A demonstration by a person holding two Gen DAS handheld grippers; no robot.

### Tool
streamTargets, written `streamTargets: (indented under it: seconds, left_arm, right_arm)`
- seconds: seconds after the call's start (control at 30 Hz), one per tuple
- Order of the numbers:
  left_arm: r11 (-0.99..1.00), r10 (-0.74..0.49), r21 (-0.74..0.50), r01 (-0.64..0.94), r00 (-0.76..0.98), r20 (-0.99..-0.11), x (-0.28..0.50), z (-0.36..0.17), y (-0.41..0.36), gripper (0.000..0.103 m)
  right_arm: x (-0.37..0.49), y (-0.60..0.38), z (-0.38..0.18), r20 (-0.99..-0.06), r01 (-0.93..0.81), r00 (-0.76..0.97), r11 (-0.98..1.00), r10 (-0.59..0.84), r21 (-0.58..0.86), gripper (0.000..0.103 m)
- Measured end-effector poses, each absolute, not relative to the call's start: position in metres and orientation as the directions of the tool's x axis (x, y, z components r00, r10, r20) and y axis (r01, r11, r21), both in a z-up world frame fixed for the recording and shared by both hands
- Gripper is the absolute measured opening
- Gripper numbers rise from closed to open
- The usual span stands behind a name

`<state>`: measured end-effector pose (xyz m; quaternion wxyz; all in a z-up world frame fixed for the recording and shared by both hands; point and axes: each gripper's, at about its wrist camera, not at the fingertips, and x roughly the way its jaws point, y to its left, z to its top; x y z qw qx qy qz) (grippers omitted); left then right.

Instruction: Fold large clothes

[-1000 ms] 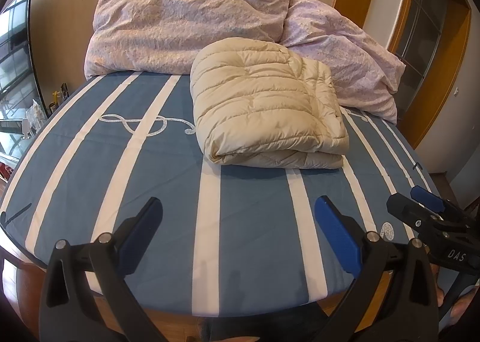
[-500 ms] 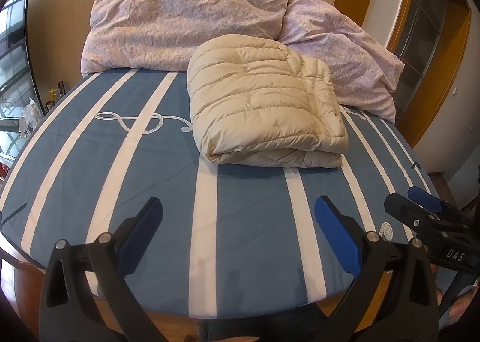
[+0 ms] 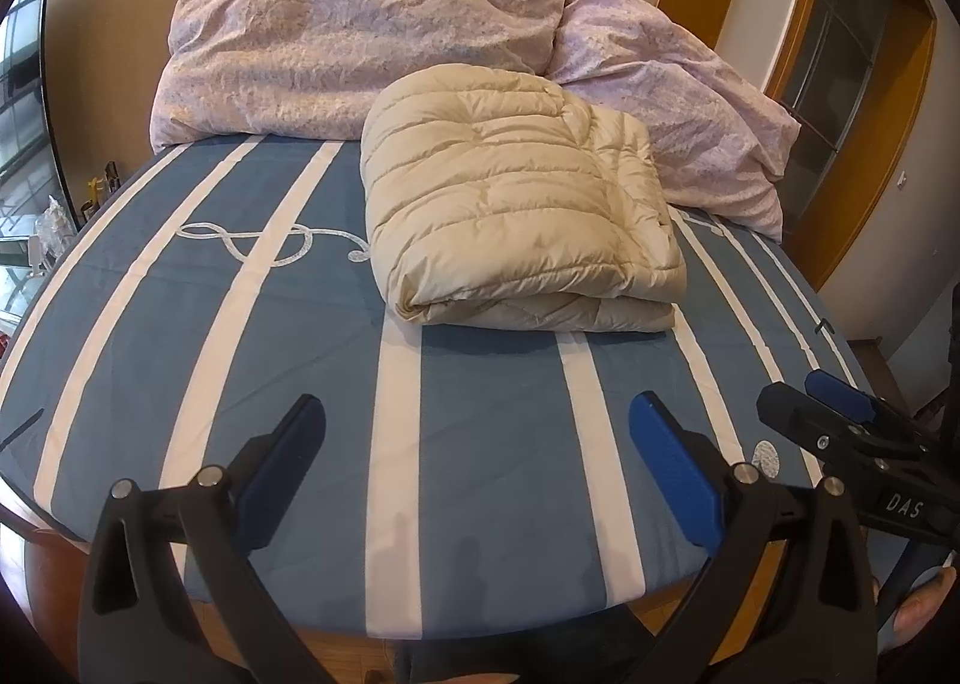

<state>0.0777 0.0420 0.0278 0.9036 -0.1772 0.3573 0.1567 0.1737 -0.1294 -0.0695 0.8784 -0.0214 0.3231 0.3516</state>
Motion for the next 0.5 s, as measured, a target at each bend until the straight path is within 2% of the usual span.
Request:
streamTargets:
  seconds: [0.5]
  left_arm:
    - [0.889,0.151,-0.212,-0.405,0.698,-0.700,0.0783,0.0278,0.0405,0.101]
  right_arm:
    - [0.1743,-0.1297,-0.0691,-0.583,-0.633,0.542,0.750,0.605,0.190,0.102]
